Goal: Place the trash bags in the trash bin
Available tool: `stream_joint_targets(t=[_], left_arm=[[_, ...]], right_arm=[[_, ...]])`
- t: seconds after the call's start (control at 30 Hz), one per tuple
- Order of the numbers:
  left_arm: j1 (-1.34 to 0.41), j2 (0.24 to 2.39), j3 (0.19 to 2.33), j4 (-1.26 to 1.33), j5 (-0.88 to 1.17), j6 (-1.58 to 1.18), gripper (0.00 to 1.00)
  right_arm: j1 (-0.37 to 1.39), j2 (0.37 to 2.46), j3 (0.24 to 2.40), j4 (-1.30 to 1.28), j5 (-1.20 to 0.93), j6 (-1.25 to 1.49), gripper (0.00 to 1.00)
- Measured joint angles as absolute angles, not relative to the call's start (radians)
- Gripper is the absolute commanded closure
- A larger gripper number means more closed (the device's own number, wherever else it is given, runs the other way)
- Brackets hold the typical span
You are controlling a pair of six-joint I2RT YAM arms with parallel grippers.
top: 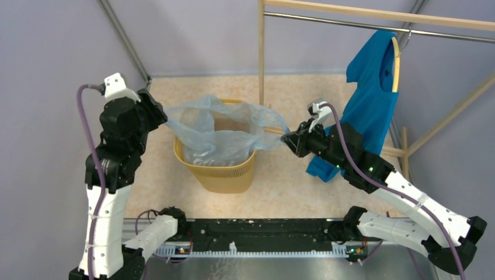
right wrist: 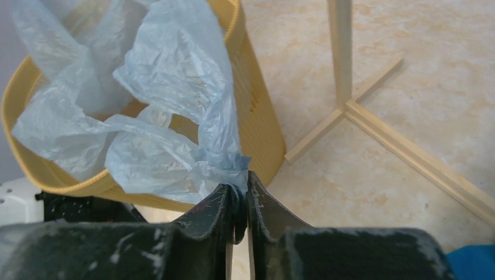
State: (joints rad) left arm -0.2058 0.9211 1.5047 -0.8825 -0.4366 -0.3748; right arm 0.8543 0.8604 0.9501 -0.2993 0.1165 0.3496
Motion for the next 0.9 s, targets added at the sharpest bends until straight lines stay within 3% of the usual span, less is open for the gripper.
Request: stream_joint_targets(t=[0.07, 0.17, 0.3, 0.4, 0.53, 0.7, 0.8, 0.9], left_arm=[[-0.206, 0.921, 1.544, -0.915, -0.387, -0.396, 0.17], [-0.206, 0.913, 1.598, -0.968, -0.32, -0.434, 0.11], [-0.206, 0.892, 1.643, -1.045, -0.217, -0.496, 0.08], [-0.206, 0.867, 1.642, -1.087, -0.128, -0.539, 0.14], [-0.206, 0.855, 1.576, -1.102, -0.009, -0.59, 0.21], [-0.206, 0.903, 1.526, -1.107, 0.037, -0.624, 0.24], [-0.206, 0.915, 1.502, -1.097, -0.01, -0.63, 0.29], [-0.206, 0.905, 1.47, -1.086, -0.051, -0.634, 0.31]], right_arm=[[0.854, 0.857, 0.96, -0.306, 0.065, 0.352, 0.8], [0.854, 0.848, 0.985, -0.306, -0.016, 0.361, 0.73], [0.854, 0.83, 0.999, -0.3, -0.089, 0.389, 0.41], [0.854, 0.826, 1.005, -0.311, -0.099, 0.421, 0.17], [0.854, 0.826, 1.018, -0.357, -0.074, 0.491, 0.03], [0.854, 0.826, 1.021, -0.374, -0.081, 0.611, 0.03], [0.854, 0.824, 1.02, -0.339, -0.11, 0.693, 0.15], [0.854, 0.817, 1.002, -0.28, -0.131, 0.775, 0.18]])
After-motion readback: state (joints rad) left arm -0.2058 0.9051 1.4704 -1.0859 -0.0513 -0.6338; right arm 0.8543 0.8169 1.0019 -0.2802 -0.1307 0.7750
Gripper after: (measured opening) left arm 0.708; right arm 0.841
